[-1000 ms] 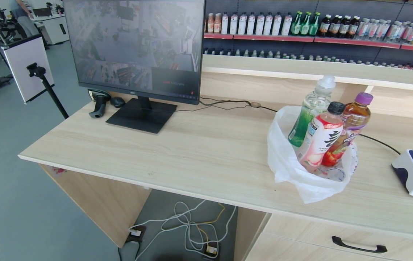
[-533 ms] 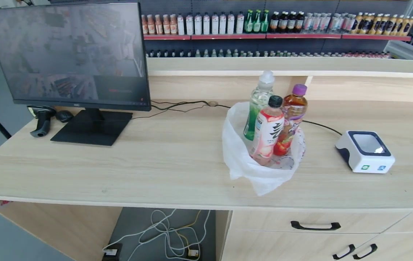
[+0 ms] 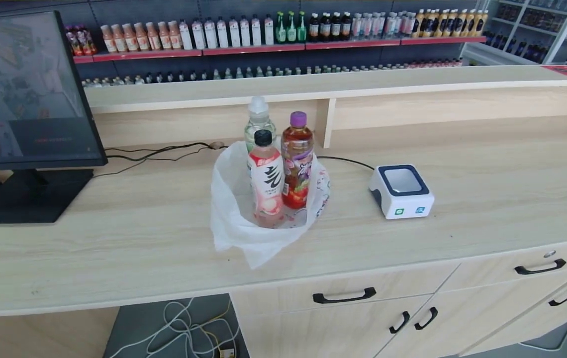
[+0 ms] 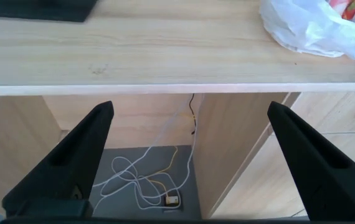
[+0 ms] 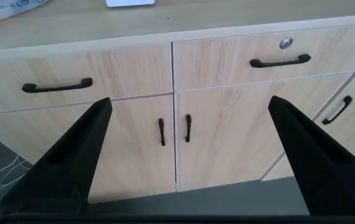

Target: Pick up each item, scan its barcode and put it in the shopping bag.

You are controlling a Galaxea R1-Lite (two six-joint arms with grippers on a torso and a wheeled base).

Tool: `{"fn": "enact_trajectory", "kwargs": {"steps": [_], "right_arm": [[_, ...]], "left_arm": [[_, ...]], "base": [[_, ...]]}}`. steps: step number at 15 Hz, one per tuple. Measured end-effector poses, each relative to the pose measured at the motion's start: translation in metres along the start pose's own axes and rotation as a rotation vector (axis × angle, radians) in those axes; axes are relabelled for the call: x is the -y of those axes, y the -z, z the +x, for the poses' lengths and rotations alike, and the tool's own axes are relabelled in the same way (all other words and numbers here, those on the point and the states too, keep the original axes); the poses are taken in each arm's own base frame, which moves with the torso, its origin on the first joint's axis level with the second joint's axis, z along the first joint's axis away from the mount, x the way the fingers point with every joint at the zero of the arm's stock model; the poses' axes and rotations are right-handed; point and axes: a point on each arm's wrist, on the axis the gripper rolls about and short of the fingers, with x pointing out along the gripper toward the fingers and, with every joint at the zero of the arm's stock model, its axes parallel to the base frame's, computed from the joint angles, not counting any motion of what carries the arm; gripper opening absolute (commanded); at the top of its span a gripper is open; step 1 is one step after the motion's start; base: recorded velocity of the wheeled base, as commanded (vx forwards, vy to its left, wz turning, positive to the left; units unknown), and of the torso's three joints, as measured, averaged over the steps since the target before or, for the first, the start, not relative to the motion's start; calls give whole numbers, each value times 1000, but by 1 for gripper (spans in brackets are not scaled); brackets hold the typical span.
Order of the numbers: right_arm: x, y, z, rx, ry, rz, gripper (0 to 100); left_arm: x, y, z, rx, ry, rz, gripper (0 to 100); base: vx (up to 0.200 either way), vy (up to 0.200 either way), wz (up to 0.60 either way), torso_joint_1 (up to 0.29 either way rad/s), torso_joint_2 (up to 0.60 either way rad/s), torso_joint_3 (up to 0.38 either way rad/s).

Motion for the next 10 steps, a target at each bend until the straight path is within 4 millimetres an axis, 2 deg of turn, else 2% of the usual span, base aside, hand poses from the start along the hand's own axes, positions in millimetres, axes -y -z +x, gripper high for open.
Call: {"fn": "enact_trajectory", "kwargs": {"steps": [10], "right_arm": [[0,0,0,0,0,2,100]], "left_arm": [[0,0,0,0,0,-3,100]], "base": [[0,-200,0,4,5,3]]}}
